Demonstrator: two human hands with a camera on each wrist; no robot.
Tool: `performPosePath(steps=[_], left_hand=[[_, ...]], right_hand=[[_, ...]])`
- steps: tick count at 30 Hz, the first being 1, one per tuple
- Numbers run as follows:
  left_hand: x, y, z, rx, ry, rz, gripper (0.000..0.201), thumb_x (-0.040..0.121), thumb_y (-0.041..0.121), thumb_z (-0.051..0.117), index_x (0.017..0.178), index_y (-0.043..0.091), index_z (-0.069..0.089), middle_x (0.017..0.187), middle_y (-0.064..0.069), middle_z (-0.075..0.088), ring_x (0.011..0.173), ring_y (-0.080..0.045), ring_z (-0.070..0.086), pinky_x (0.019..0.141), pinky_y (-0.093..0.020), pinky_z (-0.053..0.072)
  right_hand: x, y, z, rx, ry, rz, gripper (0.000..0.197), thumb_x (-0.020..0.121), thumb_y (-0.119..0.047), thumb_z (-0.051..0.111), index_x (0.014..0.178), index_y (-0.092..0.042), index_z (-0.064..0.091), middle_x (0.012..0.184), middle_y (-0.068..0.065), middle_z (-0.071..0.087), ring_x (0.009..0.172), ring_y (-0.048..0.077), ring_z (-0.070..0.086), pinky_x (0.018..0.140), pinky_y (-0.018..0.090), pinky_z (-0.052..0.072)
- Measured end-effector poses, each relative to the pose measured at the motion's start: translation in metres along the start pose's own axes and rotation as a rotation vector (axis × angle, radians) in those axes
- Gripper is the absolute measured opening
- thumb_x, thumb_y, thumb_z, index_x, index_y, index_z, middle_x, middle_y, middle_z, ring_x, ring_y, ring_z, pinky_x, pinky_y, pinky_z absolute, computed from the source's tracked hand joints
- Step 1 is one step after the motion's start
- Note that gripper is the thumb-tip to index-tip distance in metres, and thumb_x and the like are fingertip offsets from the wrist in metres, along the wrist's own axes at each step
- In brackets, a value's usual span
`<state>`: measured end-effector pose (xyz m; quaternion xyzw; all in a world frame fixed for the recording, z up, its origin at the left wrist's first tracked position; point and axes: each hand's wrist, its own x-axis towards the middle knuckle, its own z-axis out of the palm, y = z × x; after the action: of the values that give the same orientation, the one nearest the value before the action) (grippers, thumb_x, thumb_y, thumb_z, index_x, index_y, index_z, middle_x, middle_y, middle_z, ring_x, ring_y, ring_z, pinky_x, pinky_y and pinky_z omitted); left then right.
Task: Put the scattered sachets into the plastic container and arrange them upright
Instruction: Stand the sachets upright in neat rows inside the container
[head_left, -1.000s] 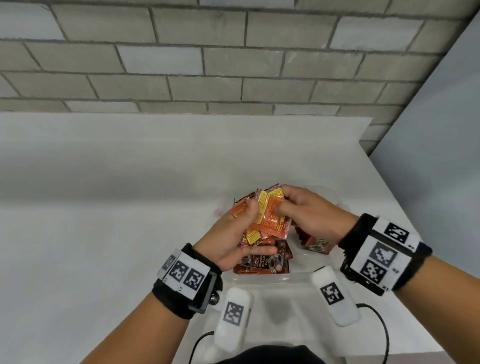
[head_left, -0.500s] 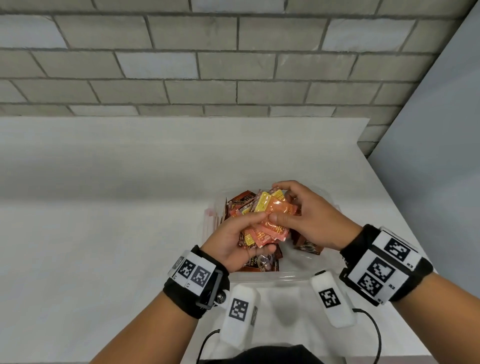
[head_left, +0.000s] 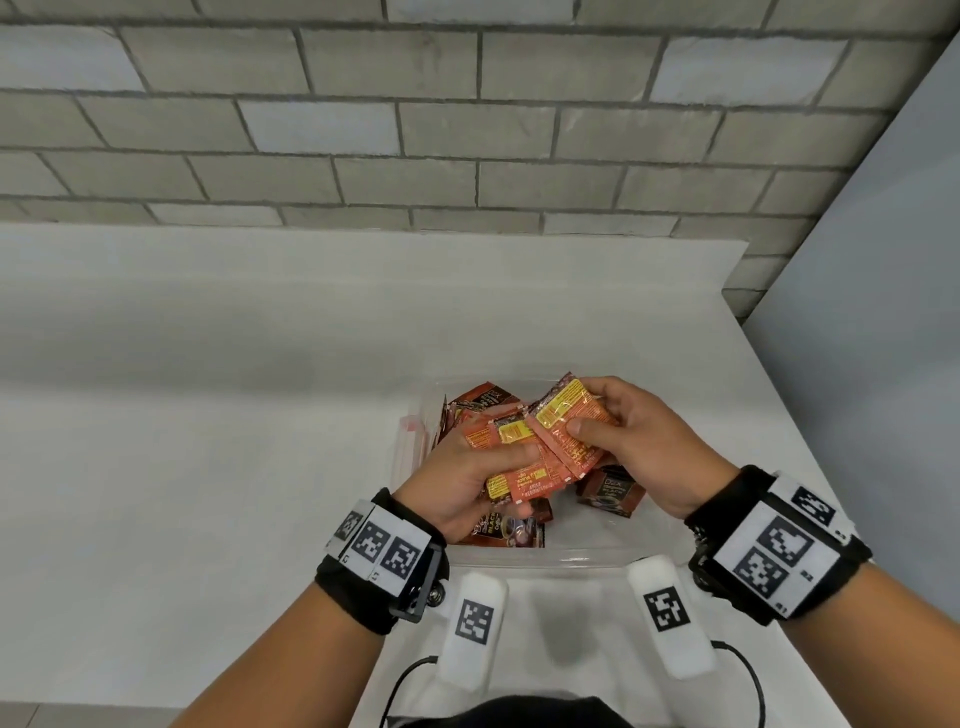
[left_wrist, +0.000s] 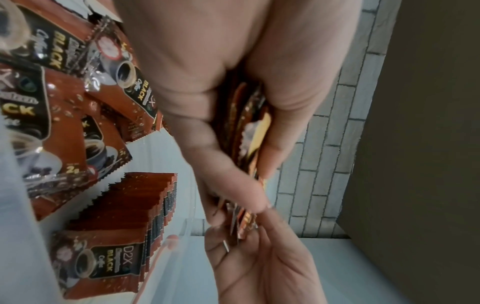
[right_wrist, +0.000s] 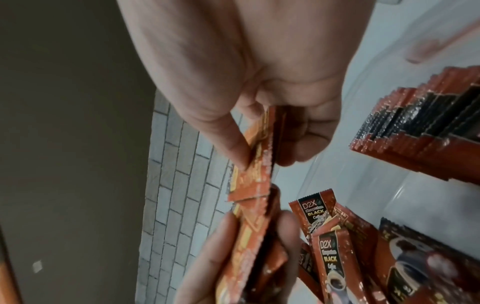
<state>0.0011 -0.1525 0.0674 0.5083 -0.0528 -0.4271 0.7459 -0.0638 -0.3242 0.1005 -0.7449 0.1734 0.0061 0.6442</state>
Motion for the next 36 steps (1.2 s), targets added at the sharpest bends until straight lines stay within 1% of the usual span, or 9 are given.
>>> performPosePath(steps=[3, 8, 11, 13, 16, 19, 22, 26, 36], left_hand=[[0.003, -0.001, 0.003, 0.085, 0.039, 0.013, 0.058, 0.069, 0.019, 0.075, 0.124, 0.01, 0.059, 0.107, -0.014, 0.071, 0.079, -0.02, 0.071, 0.043, -0.023, 0.053], [0.005, 0.004, 0.002, 0.057, 0.006, -0.013, 0.05, 0.068, 0.016, 0.072, 0.116, 0.01, 0.061, 0.105, -0.011, 0.072, 0.086, -0.024, 0.071, 0.052, -0.029, 0.059], [0.006, 0.006, -0.002, -0.086, -0.033, -0.073, 0.053, 0.074, 0.006, 0.064, 0.125, 0.003, 0.052, 0.122, -0.02, 0.063, 0.103, -0.038, 0.065, 0.068, -0.045, 0.06], [0.006, 0.007, -0.005, -0.108, -0.053, -0.08, 0.044, 0.08, -0.001, 0.057, 0.124, 0.003, 0.052, 0.121, -0.02, 0.064, 0.101, -0.038, 0.066, 0.071, -0.049, 0.059], [0.004, 0.007, -0.007, 0.0, -0.059, -0.033, 0.027, 0.089, 0.002, 0.057, 0.112, 0.015, 0.061, 0.103, -0.008, 0.072, 0.09, -0.026, 0.071, 0.063, -0.038, 0.061], [0.004, 0.008, -0.007, 0.051, -0.027, 0.02, 0.037, 0.076, 0.014, 0.066, 0.113, 0.018, 0.061, 0.107, -0.008, 0.071, 0.092, -0.025, 0.071, 0.054, -0.03, 0.059], [0.005, 0.011, -0.009, 0.003, -0.015, 0.007, 0.033, 0.079, 0.014, 0.064, 0.113, 0.013, 0.06, 0.101, -0.009, 0.073, 0.091, -0.026, 0.071, 0.057, -0.033, 0.06], [0.004, 0.015, -0.017, -0.131, -0.015, -0.04, 0.021, 0.093, -0.002, 0.046, 0.109, 0.004, 0.059, 0.1, -0.015, 0.072, 0.089, -0.031, 0.07, 0.063, -0.043, 0.06], [0.001, 0.019, -0.022, 0.028, 0.044, 0.016, 0.023, 0.093, 0.012, 0.057, 0.116, 0.012, 0.059, 0.111, -0.016, 0.069, 0.09, -0.033, 0.069, 0.05, -0.033, 0.058]], right_hand=[[0.002, 0.001, 0.001, 0.007, -0.045, 0.065, 0.021, 0.091, -0.005, 0.057, 0.11, -0.013, 0.06, 0.105, 0.009, 0.068, 0.094, 0.023, 0.067, 0.082, 0.038, 0.056], [0.001, 0.002, -0.003, 0.055, -0.028, 0.096, 0.017, 0.091, -0.004, 0.058, 0.106, -0.011, 0.061, 0.093, 0.006, 0.07, 0.075, 0.015, 0.069, 0.057, 0.024, 0.055], [0.0, 0.005, -0.007, 0.101, 0.037, 0.088, 0.019, 0.091, -0.002, 0.057, 0.104, -0.015, 0.061, 0.095, 0.005, 0.07, 0.081, 0.019, 0.068, 0.071, 0.037, 0.058], [0.001, 0.006, -0.008, 0.14, 0.063, 0.099, 0.022, 0.09, -0.002, 0.057, 0.109, -0.013, 0.06, 0.096, 0.005, 0.069, 0.084, 0.021, 0.068, 0.078, 0.041, 0.057], [0.0, 0.005, -0.006, 0.19, 0.043, 0.139, 0.023, 0.09, -0.002, 0.056, 0.112, -0.01, 0.058, 0.098, 0.008, 0.068, 0.084, 0.02, 0.067, 0.074, 0.036, 0.058], [0.0, 0.003, 0.0, 0.186, 0.003, 0.19, 0.019, 0.09, -0.004, 0.059, 0.108, -0.009, 0.056, 0.098, 0.009, 0.065, 0.082, 0.022, 0.067, 0.065, 0.034, 0.059], [0.003, 0.001, 0.005, 0.189, 0.009, 0.195, 0.021, 0.089, -0.004, 0.059, 0.11, -0.009, 0.056, 0.096, 0.009, 0.066, 0.079, 0.021, 0.068, 0.06, 0.032, 0.059], [0.006, 0.002, 0.003, 0.217, 0.057, 0.162, 0.025, 0.09, -0.002, 0.058, 0.113, -0.011, 0.058, 0.096, 0.006, 0.07, 0.079, 0.02, 0.069, 0.065, 0.032, 0.059], [0.009, -0.003, 0.003, 0.286, 0.093, 0.108, 0.029, 0.089, 0.004, 0.055, 0.115, -0.008, 0.057, 0.099, 0.009, 0.067, 0.083, 0.02, 0.066, 0.07, 0.028, 0.058]])
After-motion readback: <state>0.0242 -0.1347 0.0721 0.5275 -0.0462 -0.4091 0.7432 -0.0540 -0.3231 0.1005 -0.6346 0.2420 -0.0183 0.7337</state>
